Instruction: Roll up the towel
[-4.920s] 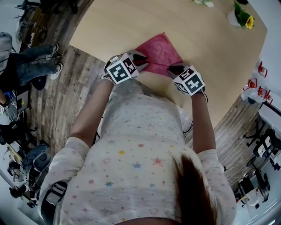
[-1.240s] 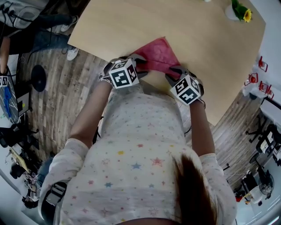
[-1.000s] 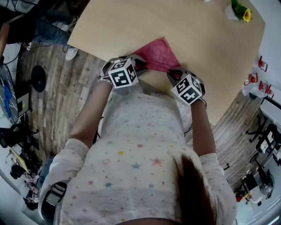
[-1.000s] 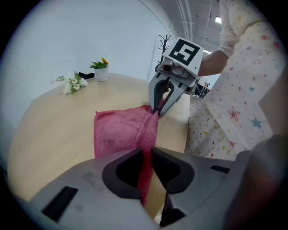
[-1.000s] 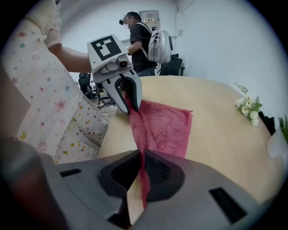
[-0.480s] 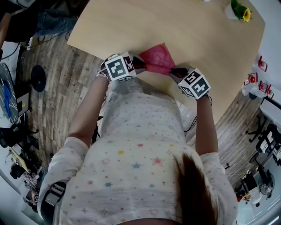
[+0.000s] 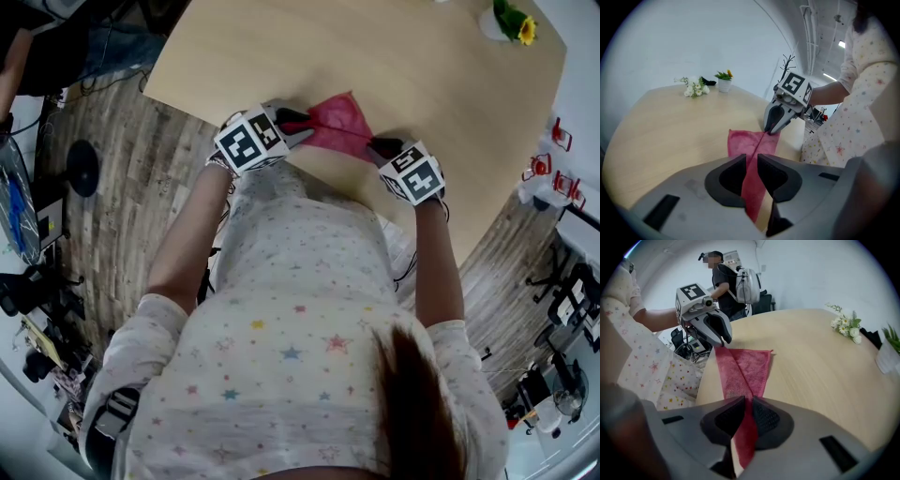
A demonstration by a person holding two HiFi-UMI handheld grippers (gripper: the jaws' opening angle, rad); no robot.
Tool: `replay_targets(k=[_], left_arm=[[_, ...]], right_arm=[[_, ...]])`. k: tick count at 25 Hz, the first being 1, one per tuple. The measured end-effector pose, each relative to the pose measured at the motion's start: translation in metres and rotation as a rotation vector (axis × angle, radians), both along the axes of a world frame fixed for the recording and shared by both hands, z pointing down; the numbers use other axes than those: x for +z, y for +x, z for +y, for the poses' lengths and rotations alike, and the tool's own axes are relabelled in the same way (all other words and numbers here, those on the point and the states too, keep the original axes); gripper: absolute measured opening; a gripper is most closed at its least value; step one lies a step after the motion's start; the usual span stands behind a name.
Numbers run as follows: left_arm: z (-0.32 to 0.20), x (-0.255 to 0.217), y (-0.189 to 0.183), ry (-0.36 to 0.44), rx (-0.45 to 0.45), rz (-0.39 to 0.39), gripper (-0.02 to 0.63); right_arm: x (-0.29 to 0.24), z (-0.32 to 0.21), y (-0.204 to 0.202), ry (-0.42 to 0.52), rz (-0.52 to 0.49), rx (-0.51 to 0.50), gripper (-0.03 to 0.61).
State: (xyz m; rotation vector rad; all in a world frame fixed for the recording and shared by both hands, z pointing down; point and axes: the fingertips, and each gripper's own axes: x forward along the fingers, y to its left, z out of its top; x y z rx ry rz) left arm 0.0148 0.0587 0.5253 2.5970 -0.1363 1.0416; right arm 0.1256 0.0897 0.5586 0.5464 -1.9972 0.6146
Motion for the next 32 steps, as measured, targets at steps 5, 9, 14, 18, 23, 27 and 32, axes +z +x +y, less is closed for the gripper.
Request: replay_targets(k=[5,9,14,18,23,27,32], left_arm=[[0.027,0.003,0.014,-0.015,0.112,-0.005,0.061],[0.038,0.031,0.009,-0.011,0.152,-0.091,0.098],[0.035,0.031,0.013,0.002,0.149,-0.078,0.103],[0.035,0.031,0.012,0.017,0.151,-0.090,0.103],[0.034,0.033,0.010,0.046,0.148,-0.092,0.103],[0.031,0.034,0.010,0.039,0.149,-0.098,0.072],[0.053,0.032,0.006,-0.055,0.215,-0.108,0.052]], right_arm=[[0.001,0.000,0.000,-0.012,-0.004,0.018,0.052],[-0.002,-0.005,0.002,0.013,0.006,0.048,0.065],[-0.031,-0.019,0.005,0.118,-0.026,0.064,0.089],[-0.040,0.000,-0.023,0.137,-0.082,-0.062,0.100],[-0.007,0.020,-0.032,0.159,0.061,-0.222,0.101],[-0.001,0.017,-0.028,0.152,0.075,-0.211,0.061],[-0.005,0.038,-0.029,0.062,0.033,-0.240,0.048]])
